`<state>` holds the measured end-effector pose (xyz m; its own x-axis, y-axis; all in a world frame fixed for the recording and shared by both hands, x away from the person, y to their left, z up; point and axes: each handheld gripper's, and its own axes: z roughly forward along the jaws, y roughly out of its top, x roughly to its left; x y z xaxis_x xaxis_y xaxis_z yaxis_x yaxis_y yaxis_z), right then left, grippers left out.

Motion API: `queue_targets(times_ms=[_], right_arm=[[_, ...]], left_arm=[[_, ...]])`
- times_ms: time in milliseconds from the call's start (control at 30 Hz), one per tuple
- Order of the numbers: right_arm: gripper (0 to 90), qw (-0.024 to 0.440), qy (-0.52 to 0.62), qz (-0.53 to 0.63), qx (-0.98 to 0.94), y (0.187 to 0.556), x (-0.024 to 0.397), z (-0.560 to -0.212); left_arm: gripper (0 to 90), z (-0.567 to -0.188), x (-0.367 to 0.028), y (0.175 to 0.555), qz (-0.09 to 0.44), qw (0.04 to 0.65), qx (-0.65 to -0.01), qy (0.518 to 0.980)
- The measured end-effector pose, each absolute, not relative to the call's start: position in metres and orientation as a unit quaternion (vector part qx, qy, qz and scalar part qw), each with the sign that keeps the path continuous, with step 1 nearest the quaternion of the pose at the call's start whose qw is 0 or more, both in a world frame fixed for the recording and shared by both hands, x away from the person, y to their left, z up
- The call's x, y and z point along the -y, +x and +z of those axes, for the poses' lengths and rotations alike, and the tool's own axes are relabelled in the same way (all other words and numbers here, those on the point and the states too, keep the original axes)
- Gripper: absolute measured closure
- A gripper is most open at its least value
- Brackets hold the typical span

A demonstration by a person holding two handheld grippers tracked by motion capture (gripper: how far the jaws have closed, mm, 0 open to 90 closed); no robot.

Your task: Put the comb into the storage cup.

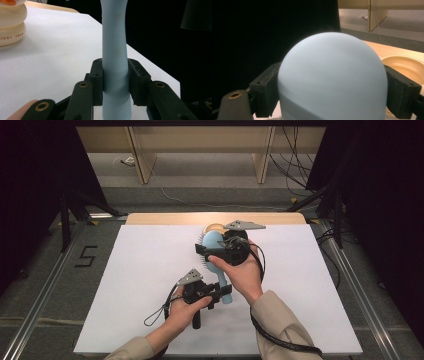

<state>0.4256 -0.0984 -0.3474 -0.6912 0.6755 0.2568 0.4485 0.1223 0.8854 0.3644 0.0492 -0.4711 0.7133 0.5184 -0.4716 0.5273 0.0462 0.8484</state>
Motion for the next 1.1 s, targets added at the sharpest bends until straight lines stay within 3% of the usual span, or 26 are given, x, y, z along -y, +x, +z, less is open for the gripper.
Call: queue_targets(times_ms=[1100], right_arm=[[20.5,0.126,0.38,0.537,-0.743,0.4206,0.0991,-0.3431]], left_arm=[[67.0,-0.4687,-0.0497,0.3643,0.014,0.615,-0.365,0.698]])
